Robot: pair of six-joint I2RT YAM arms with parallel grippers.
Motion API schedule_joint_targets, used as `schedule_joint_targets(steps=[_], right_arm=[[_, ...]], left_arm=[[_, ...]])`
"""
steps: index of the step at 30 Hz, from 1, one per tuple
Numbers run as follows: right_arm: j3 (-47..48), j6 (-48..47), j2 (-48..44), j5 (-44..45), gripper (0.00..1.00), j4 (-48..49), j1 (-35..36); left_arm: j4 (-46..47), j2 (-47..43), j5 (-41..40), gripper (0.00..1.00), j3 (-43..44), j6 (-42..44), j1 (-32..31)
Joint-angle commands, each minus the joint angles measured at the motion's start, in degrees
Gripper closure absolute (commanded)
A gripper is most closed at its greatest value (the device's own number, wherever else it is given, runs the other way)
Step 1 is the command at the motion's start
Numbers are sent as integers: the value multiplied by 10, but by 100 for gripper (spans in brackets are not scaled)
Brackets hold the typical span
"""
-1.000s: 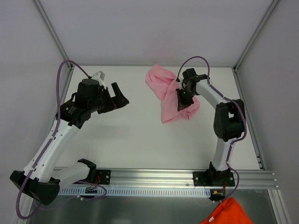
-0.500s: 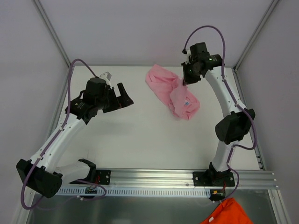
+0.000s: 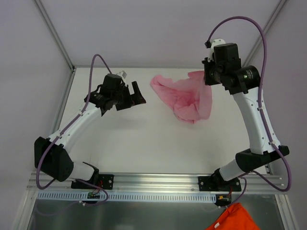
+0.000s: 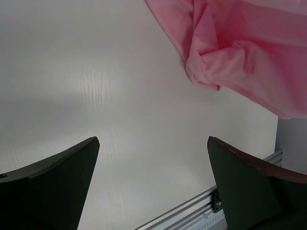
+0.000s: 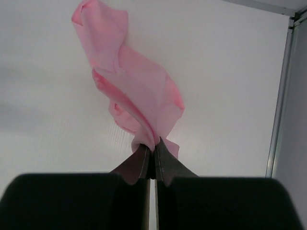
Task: Fold and stack the t-shirts
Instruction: Move the tshirt to the center of the board
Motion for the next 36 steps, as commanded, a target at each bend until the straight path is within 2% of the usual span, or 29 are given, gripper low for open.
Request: schedule_joint_targets(steps=[1,7,9,13,16,27,30,31,32,33,34,36], right_arm=[[-21,-14,-16,48,99,3,3],[-86,-27,-90,103,99,51,26],[-100,-27,-123,94,99,70,26],[-86,-5,-150,-23,99,58,26],[-68,19,-156,-164,99,30,25],[-186,60,-233,-308,99,-4,29],[-181,57,-224,-279,99,-4,34],[-159,51,-214,-244,99,-14,34],[-135,33,-176,-227,99,-25,35],[-104,26,-150,-206,99,-39,35],[-30,18,-124,-171,99,-66,35],[35,0,-61,-141,99,-72,36]], left_arm=[[36,49,30,1,63,0,-6],[36,164,46,1,176,-1,-6],[30,188,48,1,217,1,-7],[14,241,50,1,279,4,-7],[5,279,47,1,318,10,-7],[-47,375,54,1,491,9,-7],[-43,371,58,1,480,6,-6],[-40,365,58,1,467,7,-7],[-38,359,57,1,458,8,-6],[-35,354,55,1,447,9,-6],[-30,341,53,1,435,9,-7],[-15,328,53,1,397,6,-6]])
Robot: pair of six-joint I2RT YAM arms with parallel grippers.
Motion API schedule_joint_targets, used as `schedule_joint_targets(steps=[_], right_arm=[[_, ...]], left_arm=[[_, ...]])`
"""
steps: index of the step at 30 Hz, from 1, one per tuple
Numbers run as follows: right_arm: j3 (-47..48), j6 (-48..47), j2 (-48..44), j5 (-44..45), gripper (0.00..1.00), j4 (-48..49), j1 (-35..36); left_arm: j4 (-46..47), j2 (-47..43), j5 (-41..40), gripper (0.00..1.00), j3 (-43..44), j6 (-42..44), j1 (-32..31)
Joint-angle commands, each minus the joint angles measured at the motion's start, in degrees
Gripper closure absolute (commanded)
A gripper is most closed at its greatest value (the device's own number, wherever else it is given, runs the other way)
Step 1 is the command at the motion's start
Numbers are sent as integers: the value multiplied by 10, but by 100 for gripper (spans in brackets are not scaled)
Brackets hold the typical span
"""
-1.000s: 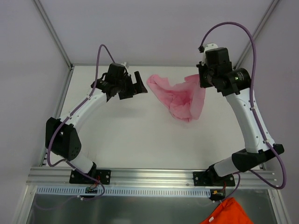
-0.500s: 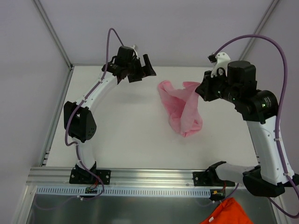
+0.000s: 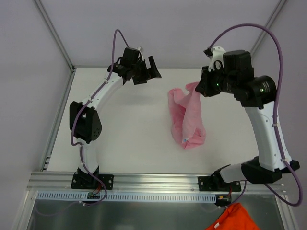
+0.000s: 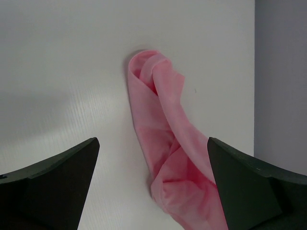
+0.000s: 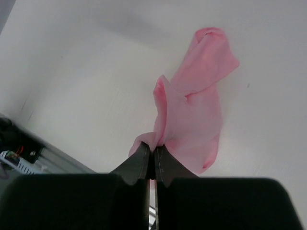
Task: Fold and stack the t-shirts
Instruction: Move the tshirt to the center of the board
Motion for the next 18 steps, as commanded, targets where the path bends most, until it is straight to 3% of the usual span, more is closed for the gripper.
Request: schedule_joint_targets(steps=[1,6,12,18], right_arm=[[133,-32,74,110,99,4,3],[269,-24,159,209,99,49,9],[265,-62,142,263,99,160,16],[219,-182,73,341,99,288,50]], left_arm=[[11,-50,10,1,-52,0,-6],[15,-78,14,1,-86,2,-7],[22,-107,9,1,-120,15,-8],[43,-107,26,1,-148,13,-12]])
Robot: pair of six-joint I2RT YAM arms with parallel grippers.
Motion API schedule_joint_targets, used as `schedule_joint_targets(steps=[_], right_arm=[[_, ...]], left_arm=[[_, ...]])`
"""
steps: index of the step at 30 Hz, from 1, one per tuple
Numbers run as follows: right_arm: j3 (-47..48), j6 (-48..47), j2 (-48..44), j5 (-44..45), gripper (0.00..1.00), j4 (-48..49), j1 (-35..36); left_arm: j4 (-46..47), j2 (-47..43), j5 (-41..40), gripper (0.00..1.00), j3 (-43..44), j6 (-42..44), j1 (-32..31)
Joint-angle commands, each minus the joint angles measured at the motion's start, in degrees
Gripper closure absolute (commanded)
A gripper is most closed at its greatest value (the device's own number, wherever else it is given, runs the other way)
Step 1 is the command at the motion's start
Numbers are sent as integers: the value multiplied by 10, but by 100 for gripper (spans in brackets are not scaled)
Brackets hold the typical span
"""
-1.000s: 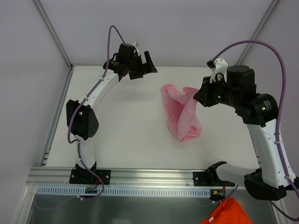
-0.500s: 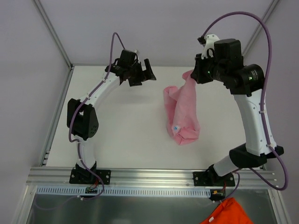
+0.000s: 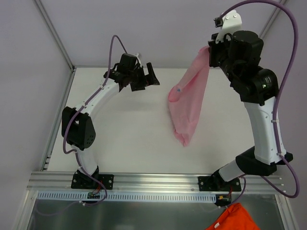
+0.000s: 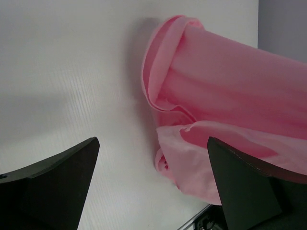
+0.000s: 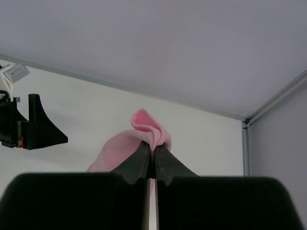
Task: Fold and stack the t-shirts
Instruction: Move the tshirt to the center of the board
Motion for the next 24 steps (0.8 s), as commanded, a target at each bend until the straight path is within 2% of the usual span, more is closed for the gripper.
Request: schedule_joint_targets(steps=[1,4,8,11,19,24], right_arm=[[16,-98,-48,70,99,127,17],[7,-141,-56,111,99,153,37],[-47,-212,-85,172,99,264,43],[-54,-260,-91,184,99,320,44],[-12,-277,-81,158,99,341,48],[-35,-278,-74,148,99,333,68]], left_arm=[[25,-18,19,1,-10,8,-11],[41,-13,31,1,-20,0,-14],[58,-14,46,1,-34,-2,-19],[84,-22,69,1,-54,-3,-23],[133,-21,134,1,-75,-4,-42],[150,-13,154,1,-74,-5,-64]])
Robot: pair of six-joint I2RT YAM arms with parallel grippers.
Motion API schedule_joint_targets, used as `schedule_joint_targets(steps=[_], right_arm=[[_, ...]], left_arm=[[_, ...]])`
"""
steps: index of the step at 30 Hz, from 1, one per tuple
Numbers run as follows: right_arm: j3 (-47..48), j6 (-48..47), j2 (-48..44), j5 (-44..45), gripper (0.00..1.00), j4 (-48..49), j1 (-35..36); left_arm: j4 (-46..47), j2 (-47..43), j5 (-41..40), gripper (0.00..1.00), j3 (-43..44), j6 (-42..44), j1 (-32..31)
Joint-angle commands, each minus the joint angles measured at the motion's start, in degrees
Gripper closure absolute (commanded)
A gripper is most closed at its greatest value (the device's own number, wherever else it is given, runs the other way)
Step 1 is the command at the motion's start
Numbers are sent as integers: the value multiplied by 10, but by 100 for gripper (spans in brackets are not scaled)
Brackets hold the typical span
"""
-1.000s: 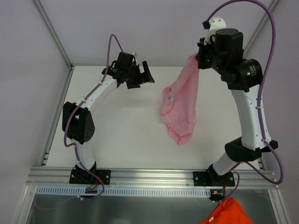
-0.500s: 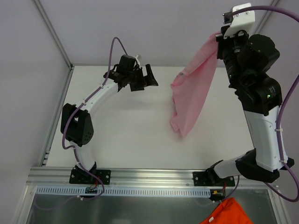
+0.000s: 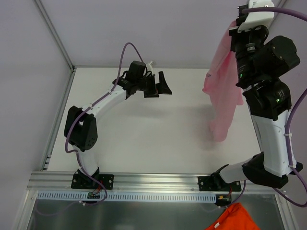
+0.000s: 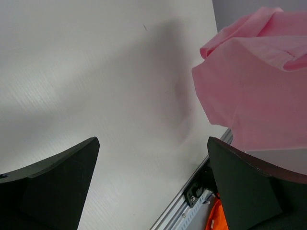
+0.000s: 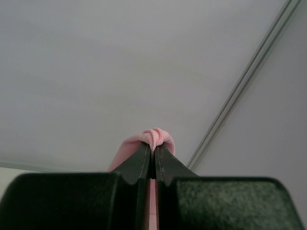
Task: Fold and stack the t-shirts
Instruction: Move the tshirt to the center of the board
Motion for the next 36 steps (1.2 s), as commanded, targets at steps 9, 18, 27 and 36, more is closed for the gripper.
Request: schedule_joint_targets(steps=[9,18,27,36], right_arm=[[7,62,39,-50,99,-52,79],[31,126,57,-79,99,-111,125],[-10,144,35,-86,89,-168,134],[-24,148,22,-69,84,-197,134]], left_arm=[[74,-63,-18,1,-56,-19,-14],[96,-122,-70,1,-101,-27,-14],[93,-141,-89,1,-100,-37,-15],[86,-141,-98,1,-88,-40,-16]])
